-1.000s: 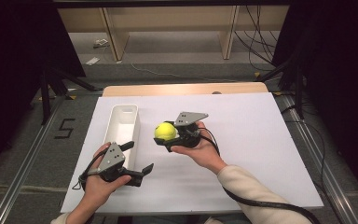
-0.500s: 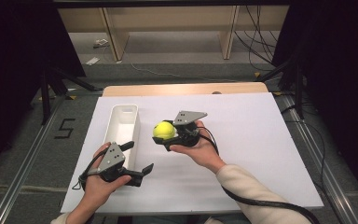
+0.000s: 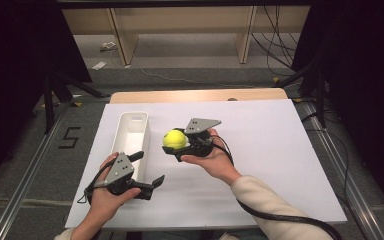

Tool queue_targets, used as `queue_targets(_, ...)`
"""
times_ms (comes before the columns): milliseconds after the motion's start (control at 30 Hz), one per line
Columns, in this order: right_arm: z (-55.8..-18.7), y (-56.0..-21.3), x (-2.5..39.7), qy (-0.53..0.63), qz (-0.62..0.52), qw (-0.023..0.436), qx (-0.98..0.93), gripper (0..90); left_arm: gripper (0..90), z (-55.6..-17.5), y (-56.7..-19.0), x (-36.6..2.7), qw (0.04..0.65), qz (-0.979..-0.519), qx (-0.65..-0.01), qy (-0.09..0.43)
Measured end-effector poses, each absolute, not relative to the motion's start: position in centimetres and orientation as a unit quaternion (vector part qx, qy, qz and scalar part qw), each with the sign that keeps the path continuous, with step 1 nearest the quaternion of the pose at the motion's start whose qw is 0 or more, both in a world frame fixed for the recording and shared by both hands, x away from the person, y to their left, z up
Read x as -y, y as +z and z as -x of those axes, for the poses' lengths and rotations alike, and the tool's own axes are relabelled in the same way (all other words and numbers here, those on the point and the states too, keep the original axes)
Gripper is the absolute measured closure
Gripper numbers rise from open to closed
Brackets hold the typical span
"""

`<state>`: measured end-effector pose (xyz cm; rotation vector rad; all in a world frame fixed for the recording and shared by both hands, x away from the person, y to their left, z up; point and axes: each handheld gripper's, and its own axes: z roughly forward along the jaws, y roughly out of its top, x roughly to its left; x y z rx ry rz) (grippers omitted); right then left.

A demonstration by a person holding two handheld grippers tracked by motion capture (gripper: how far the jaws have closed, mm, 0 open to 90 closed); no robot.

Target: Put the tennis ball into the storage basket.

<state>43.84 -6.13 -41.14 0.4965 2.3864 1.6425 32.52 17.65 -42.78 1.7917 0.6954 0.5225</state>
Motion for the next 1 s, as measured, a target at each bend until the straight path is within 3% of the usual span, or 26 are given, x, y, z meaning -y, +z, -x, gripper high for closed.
queue_targets(1000, -43.94, -41.08, 5.80, 0.558, -0.170, 0.102, -0.806, 27.0, 0.0, -32.54, -42.78, -17.73, 0.545, -0.755, -0.292, 0.220)
